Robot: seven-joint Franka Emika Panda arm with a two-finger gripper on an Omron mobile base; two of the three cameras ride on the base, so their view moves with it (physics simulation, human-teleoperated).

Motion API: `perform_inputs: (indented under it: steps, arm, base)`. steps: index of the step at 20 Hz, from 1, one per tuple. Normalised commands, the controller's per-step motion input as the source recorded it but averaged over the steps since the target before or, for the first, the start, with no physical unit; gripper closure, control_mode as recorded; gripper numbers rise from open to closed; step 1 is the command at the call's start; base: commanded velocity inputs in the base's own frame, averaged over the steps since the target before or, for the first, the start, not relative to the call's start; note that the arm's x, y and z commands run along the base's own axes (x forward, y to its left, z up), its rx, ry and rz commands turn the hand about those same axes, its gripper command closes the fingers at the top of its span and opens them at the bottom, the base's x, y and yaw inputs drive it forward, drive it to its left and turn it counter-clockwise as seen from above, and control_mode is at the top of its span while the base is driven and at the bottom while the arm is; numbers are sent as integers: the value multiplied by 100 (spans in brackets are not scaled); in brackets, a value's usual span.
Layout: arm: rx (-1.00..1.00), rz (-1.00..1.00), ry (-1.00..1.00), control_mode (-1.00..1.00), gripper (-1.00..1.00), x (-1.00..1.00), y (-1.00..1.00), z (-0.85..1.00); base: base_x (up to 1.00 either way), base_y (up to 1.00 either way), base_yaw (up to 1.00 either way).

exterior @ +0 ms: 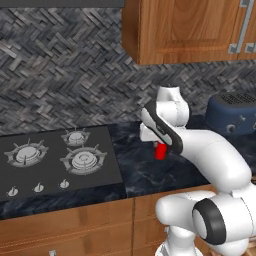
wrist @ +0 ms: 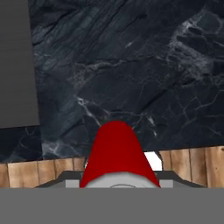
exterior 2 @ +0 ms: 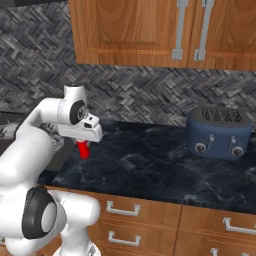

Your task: Four empty soda cans are scattered around the kitchen. Gather all the cans and cluster them next to the stove for recycling.

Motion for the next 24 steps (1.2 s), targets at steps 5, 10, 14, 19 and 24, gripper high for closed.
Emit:
perform_inputs:
  steps: [5, 10, 14, 19, 24]
  arm:
    - [-2, 0, -21, -100, 100, 35, 22, -6]
    - [3, 0, -11, -100, 100, 36, 21, -12]
    - [0, 0, -5, -100, 100, 41, 14, -18]
    - [0, 0, 0, -100, 100, 42, 12, -26]
    - [0, 0, 4, -100, 100, 37, 8, -25]
  base:
    - [0, 0, 0]
    - [0, 0, 0]
    - [0, 0, 0]
    - [0, 0, 0]
    - [0, 0, 0]
